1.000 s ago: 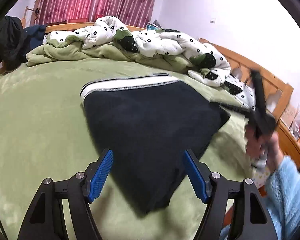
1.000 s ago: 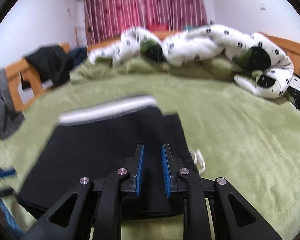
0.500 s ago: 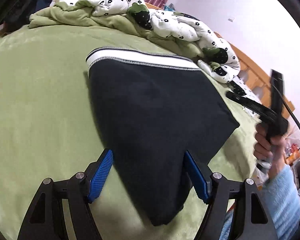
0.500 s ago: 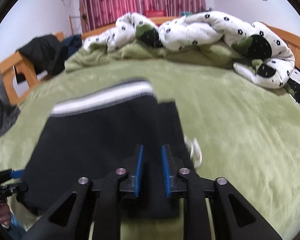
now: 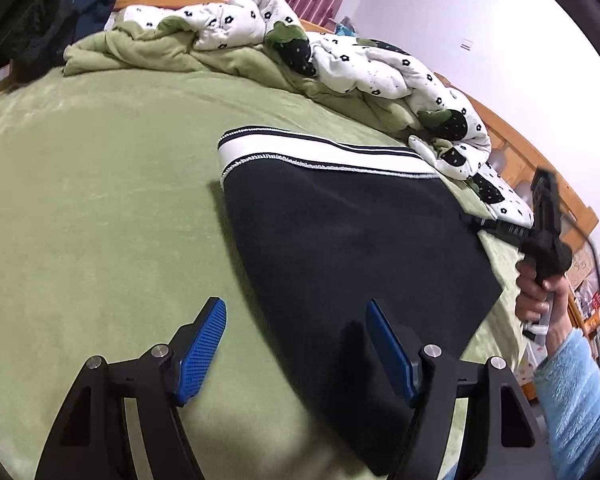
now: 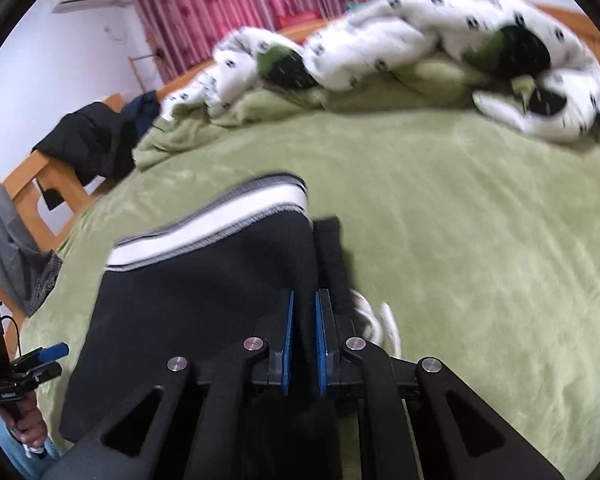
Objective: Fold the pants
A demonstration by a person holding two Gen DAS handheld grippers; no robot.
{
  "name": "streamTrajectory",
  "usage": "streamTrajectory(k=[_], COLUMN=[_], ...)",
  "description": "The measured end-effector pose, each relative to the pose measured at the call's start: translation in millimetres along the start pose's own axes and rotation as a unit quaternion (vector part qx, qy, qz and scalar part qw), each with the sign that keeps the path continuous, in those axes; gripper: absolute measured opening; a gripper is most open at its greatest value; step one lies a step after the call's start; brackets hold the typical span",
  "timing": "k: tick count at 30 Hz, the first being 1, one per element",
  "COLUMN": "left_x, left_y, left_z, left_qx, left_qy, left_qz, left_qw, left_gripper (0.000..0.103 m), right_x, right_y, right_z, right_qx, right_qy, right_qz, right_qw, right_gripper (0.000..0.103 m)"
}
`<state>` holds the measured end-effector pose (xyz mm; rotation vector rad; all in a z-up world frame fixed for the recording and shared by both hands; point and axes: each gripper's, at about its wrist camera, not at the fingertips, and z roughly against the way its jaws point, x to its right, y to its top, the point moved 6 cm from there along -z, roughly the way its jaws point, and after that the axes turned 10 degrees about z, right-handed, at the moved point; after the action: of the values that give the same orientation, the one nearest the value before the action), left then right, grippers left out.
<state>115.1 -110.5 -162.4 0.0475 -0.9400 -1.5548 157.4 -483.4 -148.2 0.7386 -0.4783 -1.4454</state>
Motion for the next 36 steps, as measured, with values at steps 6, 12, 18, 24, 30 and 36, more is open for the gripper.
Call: streamTrajectory(k=[6,12,18,24,30,36], left_x=[-7.1,-17.7,-21.1,-10.7,-16.6,-104.1], left_y=[16.7,25.9,33.4,48.2,70.0,96.8], left_z=[-36.3,-71.6,-96.4,-71.2,-19.2,58.4], left_qx=[-0.033,-0.064,-0.08,-0.064,-0.039,-0.004], left_qy=[0.003,-0.045,-0.068,-0.08,-0.081,-0.025], left_qz=[0.04,0.086,0.139,0.126,0.085,0.096], left_qw=[0.9987,0.9932,0.9848,0.9866,0.9923,0.9951], left_gripper=[0.07,0.069,0.036,0.02,0.013,0.013], right_x=[-3.8,1.6,-0.5,-3.5,-54.9,-149.2], right_y=[13.7,18.0,2.6,13.0,27.4,27.0], right_z=[-1.7,-46.3,-68.1,-39.5,12.1,6.9], right_qx=[-0.006,-0.062,-0.102,-0.083,-0.033,-0.013], right_qy=[-0.027,0.006,0.071,0.087,0.087,0.171], right_qz=[0.026,0.025,-0.016,-0.035,-0.054,-0.072], right_qw=[0.999,0.998,0.992,0.992,0.994,0.983], right_gripper=[0.055,0.062,0.063,0.025,0.021,0.021])
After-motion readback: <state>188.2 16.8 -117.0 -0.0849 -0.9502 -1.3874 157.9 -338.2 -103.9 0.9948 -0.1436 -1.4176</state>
